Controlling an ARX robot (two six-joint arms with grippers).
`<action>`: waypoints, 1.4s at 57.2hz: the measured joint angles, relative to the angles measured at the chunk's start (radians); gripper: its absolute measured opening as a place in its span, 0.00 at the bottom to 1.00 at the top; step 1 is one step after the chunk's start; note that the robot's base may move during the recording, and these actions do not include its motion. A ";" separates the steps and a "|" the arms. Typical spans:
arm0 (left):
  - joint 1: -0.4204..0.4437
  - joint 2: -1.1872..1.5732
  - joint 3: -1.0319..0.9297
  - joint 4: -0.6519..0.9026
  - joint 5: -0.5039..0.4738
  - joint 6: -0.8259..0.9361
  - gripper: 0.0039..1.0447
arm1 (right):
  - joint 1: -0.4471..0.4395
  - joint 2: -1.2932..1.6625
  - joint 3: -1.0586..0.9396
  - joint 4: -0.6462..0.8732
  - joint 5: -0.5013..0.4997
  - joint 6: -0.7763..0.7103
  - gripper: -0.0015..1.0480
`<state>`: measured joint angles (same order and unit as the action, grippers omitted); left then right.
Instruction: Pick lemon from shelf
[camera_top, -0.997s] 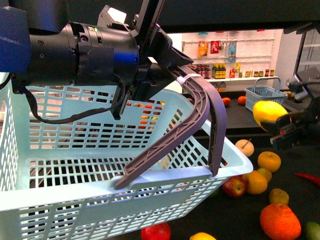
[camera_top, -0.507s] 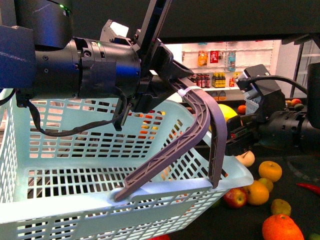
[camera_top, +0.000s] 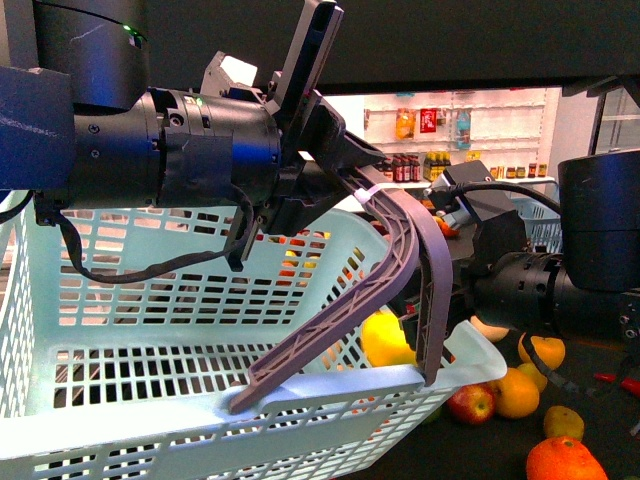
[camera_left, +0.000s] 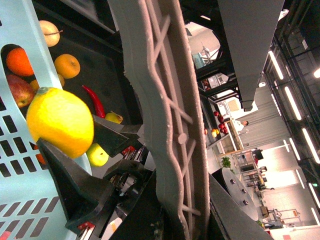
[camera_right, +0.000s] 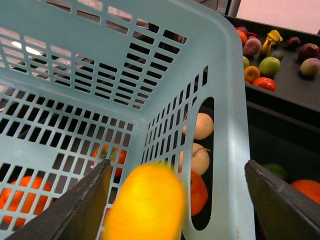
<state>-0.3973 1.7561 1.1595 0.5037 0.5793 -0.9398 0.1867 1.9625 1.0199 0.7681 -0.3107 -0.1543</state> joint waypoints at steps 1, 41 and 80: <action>0.000 0.000 0.000 0.000 0.000 0.000 0.10 | -0.001 0.000 0.000 0.002 0.001 0.005 0.83; 0.000 0.000 0.000 0.000 0.000 0.000 0.10 | -0.335 0.299 -0.003 0.026 -0.031 -0.078 0.93; 0.000 0.000 0.000 0.000 -0.001 0.000 0.10 | -0.093 0.603 0.019 -0.054 -0.159 -0.397 0.93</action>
<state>-0.3977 1.7565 1.1595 0.5037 0.5781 -0.9398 0.0937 2.5652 1.0389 0.7143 -0.4698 -0.5510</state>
